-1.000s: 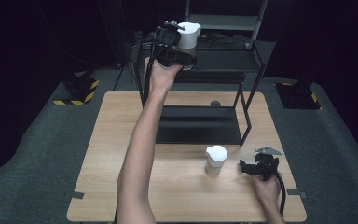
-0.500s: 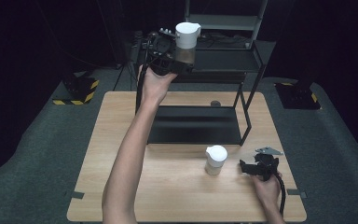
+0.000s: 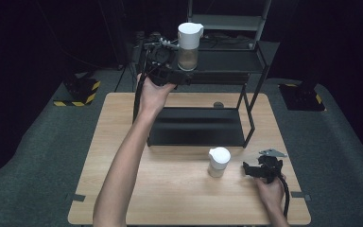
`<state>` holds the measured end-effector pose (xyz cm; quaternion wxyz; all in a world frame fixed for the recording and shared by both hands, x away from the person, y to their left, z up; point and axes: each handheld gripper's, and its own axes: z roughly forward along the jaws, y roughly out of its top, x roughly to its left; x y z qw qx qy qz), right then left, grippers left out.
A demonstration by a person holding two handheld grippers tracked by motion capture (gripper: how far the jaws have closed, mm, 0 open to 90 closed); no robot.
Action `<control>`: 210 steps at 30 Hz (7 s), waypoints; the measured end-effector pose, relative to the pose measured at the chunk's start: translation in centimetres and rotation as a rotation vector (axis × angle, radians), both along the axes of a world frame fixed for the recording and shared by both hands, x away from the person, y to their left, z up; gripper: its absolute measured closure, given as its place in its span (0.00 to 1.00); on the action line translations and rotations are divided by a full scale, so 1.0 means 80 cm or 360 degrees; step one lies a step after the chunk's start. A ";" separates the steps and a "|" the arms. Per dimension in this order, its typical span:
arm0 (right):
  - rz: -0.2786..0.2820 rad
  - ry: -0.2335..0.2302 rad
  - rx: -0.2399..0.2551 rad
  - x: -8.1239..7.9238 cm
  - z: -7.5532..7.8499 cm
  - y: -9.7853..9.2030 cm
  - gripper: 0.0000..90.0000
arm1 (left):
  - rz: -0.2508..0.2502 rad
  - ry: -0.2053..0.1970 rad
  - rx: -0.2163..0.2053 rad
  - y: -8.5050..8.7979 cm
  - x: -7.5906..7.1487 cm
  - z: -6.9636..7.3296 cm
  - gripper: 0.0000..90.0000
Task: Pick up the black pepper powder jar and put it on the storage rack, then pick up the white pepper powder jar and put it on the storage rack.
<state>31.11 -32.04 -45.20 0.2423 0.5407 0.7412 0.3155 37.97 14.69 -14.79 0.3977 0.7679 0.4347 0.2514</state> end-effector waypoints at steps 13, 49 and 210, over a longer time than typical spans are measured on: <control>0.0000 -0.0002 -0.0002 0.000 0.000 0.000 0.01 | -0.0017 0.0025 0.0023 0.011 -0.021 -0.026 0.05; 0.0000 -0.0002 -0.0004 0.000 0.000 0.000 0.01 | -0.0065 0.0087 0.0008 0.020 -0.037 -0.107 0.05; 0.0601 0.0050 0.0107 -0.013 0.011 0.020 0.04 | 0.0116 0.0261 0.0063 0.001 -0.076 -0.386 0.03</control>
